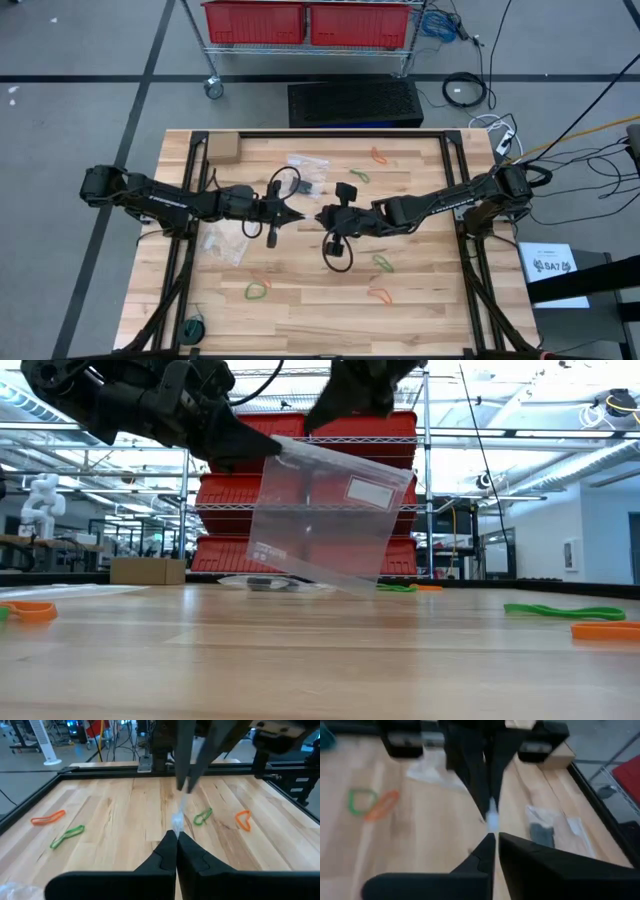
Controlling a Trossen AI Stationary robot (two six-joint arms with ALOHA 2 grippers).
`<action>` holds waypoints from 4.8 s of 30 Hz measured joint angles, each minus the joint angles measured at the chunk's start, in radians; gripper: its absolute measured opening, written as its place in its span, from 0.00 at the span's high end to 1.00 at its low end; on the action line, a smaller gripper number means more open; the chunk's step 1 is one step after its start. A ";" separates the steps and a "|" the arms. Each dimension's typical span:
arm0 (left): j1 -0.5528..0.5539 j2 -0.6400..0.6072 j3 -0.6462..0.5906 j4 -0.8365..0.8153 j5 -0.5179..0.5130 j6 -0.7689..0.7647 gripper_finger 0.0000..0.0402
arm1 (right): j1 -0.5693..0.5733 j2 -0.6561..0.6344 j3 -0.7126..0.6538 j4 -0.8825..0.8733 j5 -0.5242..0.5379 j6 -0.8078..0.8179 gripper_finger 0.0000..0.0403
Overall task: Sort rubber bands
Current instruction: Open the right transparent zip bag
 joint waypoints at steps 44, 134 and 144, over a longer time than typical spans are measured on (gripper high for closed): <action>-0.001 0.000 0.000 0.003 -0.015 0.019 1.00 | -0.124 0.060 0.001 0.066 -0.272 0.108 0.98; -0.001 -0.150 -0.001 -0.104 -0.087 0.070 1.00 | 0.014 0.039 0.002 -0.422 -0.237 0.329 0.99; 0.000 -0.150 -0.001 -0.107 -0.090 0.070 1.00 | 0.014 0.008 0.001 -0.461 -0.248 0.338 0.99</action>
